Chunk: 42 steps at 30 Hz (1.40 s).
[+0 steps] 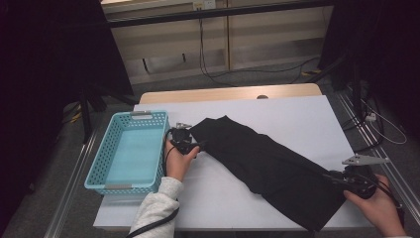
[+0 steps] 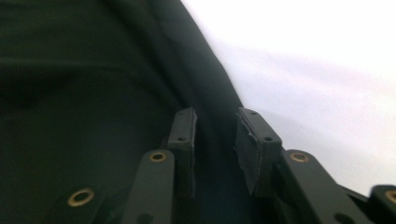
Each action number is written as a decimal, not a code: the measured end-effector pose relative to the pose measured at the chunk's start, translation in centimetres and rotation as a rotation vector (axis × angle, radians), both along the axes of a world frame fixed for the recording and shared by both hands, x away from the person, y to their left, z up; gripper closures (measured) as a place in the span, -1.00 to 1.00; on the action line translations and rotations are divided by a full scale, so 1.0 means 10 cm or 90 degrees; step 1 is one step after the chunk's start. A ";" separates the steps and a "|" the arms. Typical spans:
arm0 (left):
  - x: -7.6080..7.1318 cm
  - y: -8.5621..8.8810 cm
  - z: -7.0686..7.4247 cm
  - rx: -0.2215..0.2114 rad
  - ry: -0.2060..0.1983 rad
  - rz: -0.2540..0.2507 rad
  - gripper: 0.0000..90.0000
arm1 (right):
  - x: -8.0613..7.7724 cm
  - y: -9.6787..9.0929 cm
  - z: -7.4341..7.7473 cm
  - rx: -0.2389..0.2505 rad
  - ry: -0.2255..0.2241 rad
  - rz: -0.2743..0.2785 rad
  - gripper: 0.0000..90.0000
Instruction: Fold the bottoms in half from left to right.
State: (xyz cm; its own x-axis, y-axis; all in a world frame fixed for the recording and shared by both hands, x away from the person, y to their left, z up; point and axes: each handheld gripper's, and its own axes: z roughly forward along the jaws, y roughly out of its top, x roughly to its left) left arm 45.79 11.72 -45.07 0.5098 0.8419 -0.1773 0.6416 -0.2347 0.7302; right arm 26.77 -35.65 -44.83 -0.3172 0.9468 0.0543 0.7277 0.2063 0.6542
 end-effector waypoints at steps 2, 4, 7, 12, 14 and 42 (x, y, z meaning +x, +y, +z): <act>0.00 -0.01 0.00 0.000 -0.001 -0.005 -0.44 | -0.01 -0.01 0.00 0.020 0.001 0.006 0.96; -0.01 -0.02 0.01 0.002 -0.001 -0.007 -0.46 | -0.02 -0.02 0.00 0.022 0.001 0.011 0.99; -0.02 -0.05 0.03 0.004 -0.008 -0.011 -0.47 | -0.04 -0.04 0.05 0.020 0.005 0.011 1.00; -0.02 -0.06 0.04 0.004 -0.012 -0.011 -0.49 | -0.09 -0.22 0.21 0.035 -0.016 -0.012 1.00; -0.01 -0.06 0.03 0.005 -0.011 -0.010 -0.49 | -0.08 -0.26 0.19 0.030 -0.003 -0.020 1.00; 0.17 -0.03 0.02 0.004 0.000 0.024 -0.52 | 0.21 -0.05 -0.01 0.016 -0.005 0.004 1.00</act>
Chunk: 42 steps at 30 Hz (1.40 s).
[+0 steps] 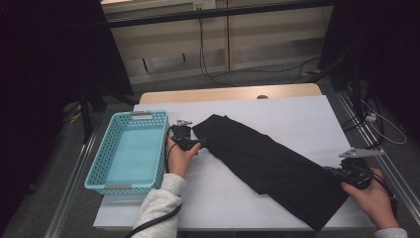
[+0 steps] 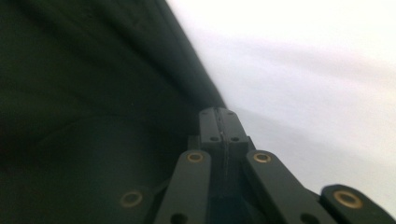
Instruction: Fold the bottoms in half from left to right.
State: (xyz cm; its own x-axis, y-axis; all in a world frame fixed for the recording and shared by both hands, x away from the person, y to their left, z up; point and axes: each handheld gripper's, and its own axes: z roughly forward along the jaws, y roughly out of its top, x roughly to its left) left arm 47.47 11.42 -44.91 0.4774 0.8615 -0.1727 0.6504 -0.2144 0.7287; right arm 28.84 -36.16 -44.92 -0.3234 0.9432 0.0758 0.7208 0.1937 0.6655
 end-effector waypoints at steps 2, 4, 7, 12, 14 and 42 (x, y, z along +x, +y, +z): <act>0.05 0.01 0.01 0.009 0.001 0.016 -0.51 | -0.02 -0.03 0.01 0.003 0.001 0.002 1.00; 0.11 0.01 0.01 0.007 0.005 0.029 -0.52 | -0.04 -0.05 0.01 0.000 -0.001 -0.001 1.00; 0.19 0.01 -0.01 0.014 0.014 0.041 -0.51 | -0.05 -0.04 0.02 -0.005 -0.021 0.004 0.60; 0.30 -0.01 -0.06 0.026 0.027 0.043 -0.50 | -0.07 0.00 0.07 0.014 -0.038 0.013 0.27; 0.33 -0.03 -0.09 0.027 0.026 0.043 -0.48 | -0.08 0.02 0.08 0.017 -0.044 0.012 0.16; 0.44 -0.05 0.33 -0.033 0.086 0.041 0.92 | -0.09 0.17 0.11 0.032 -0.069 0.053 -0.27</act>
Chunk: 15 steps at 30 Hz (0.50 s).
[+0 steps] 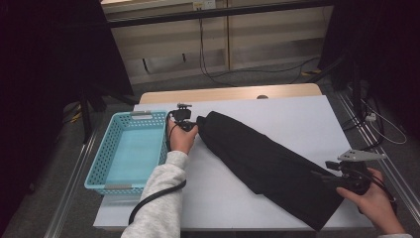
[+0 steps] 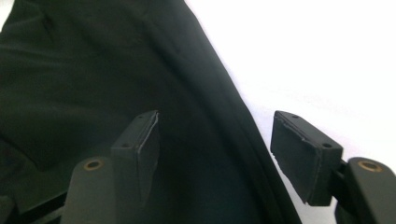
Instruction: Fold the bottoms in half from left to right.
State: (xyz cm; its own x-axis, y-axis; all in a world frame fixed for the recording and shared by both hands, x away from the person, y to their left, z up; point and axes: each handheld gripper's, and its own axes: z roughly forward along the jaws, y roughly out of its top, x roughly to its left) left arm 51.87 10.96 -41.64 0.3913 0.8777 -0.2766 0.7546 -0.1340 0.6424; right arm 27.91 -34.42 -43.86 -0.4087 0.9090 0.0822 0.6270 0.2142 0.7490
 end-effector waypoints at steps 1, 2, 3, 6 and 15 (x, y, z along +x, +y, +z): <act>0.02 0.03 0.03 0.004 -0.005 0.005 0.92 | 0.00 0.00 0.00 0.001 0.000 0.002 -0.28; 0.03 0.06 0.06 0.009 -0.008 0.009 0.92 | 0.00 0.00 0.00 0.002 0.001 0.003 -0.29; 0.05 0.10 0.09 0.008 -0.014 0.017 0.92 | 0.00 0.00 0.00 0.001 0.001 0.003 -0.30; 0.07 0.19 0.18 0.014 -0.022 0.029 0.92 | -0.01 0.00 0.00 0.001 0.002 0.004 -0.33; -0.16 -0.04 0.31 -0.027 -0.060 -0.041 0.92 | 0.00 0.05 0.00 -0.001 0.005 0.009 -0.41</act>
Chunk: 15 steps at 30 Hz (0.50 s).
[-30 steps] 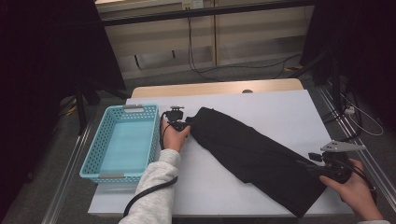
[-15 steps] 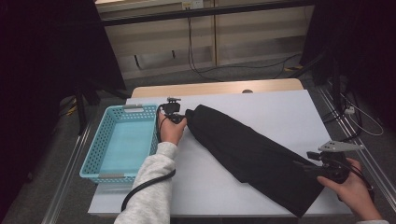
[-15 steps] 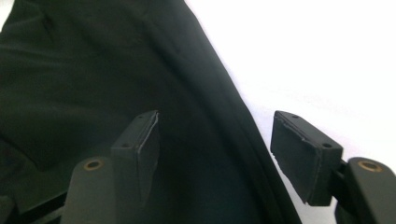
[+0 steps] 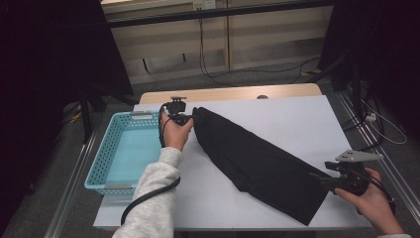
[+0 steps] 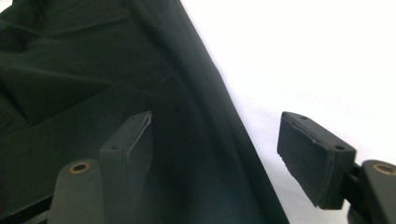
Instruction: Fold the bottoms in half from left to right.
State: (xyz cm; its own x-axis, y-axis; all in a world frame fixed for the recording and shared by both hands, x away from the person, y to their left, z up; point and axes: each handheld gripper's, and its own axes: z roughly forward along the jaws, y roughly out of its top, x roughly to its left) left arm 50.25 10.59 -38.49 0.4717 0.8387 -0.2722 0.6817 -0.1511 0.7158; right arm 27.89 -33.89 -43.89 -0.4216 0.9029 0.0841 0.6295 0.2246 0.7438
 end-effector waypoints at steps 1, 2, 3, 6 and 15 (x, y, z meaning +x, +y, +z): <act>-0.04 -0.03 0.01 -0.013 -0.002 -0.010 0.92 | 0.00 0.01 0.00 0.000 0.000 0.001 -0.41; -0.07 -0.07 0.01 -0.022 -0.006 -0.022 0.92 | 0.00 0.02 0.00 -0.001 -0.001 0.002 -0.42; -0.12 -0.10 0.02 -0.028 -0.009 -0.033 0.92 | 0.00 0.02 0.00 0.001 0.000 0.004 -0.43; -0.24 -0.20 0.01 -0.043 -0.017 -0.068 0.92 | 0.00 0.05 -0.01 0.000 0.004 0.008 -0.43; -0.60 -0.36 -0.20 -0.081 -0.028 -0.142 0.91 | 0.00 0.07 -0.02 -0.001 0.004 0.014 -0.45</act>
